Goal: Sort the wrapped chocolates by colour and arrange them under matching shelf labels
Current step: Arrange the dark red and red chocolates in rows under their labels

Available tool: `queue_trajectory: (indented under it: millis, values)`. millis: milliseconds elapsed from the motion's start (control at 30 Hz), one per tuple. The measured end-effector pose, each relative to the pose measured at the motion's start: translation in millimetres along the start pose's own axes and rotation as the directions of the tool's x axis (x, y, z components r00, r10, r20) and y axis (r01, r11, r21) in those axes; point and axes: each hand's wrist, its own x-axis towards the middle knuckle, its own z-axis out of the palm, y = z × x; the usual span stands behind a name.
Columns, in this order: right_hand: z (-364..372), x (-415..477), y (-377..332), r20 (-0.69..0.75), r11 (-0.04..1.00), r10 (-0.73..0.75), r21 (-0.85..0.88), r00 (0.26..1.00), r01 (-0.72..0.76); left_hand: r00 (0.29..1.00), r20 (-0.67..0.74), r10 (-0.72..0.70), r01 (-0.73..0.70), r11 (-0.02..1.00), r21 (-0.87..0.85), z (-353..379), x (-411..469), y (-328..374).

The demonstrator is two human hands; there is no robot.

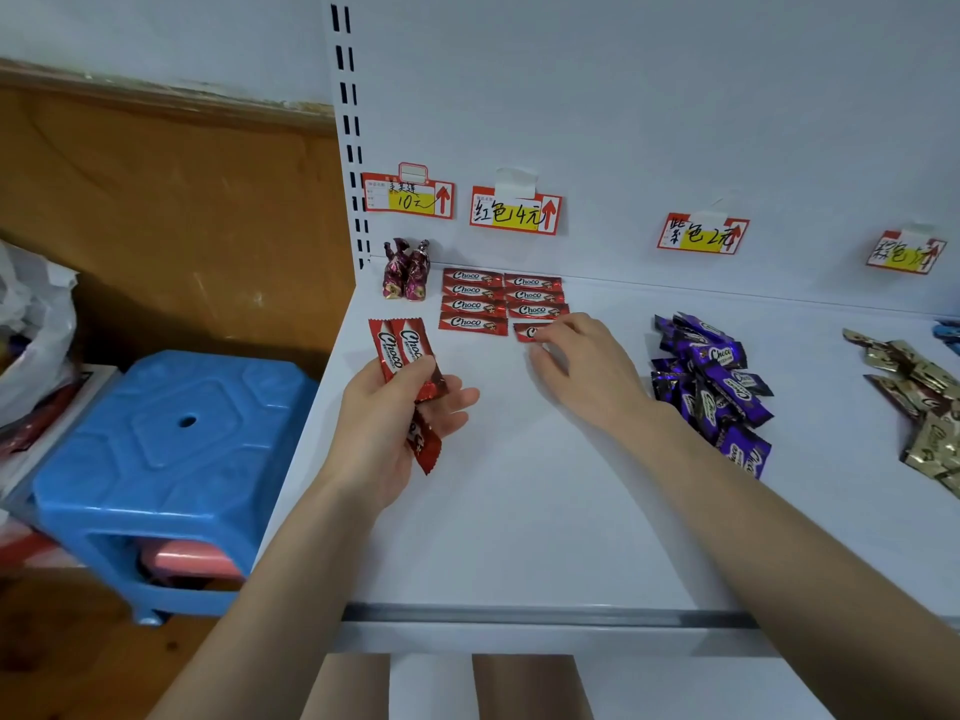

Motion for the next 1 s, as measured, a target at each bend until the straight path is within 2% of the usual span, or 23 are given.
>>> queue_trajectory:
  millis: [633, 767, 833, 867, 933, 1000]
  values:
    - [7, 1, 2, -0.021, 0.999, -0.030, 0.036, 0.999, 0.031, 0.999, 0.014, 0.046, -0.046, 0.999, 0.002, -1, 0, -2]
    - [3, -2, -2, -0.092, 0.996, -0.044, 0.072, 0.995, 0.051, 0.998, 0.012, 0.058, -0.059, 0.998, 0.010, -1, 0, -3]
    - [-3, -3, -7, -0.152, 0.985, -0.011, 0.169, 0.988, 0.036, 0.998, 0.020, 0.058, -0.058, 0.998, 0.021, 0, -1, -3]
    - [-8, -4, -12, -0.178, 0.962, 0.029, 0.273, 0.984, 0.021, 0.998, 0.030, 0.059, -0.060, 0.998, 0.031, 0, -2, -3]
    - [-21, -4, -27, -0.149, 0.843, 0.118, 0.537, 0.982, -0.019, 0.996, 0.064, 0.069, -0.073, 0.995, 0.061, 1, -3, -3]
    - [-35, -4, -45, -0.031, 0.687, 0.117, 0.725, 0.993, -0.058, 0.989, 0.123, 0.082, -0.095, 0.991, 0.098, 2, -6, -3]
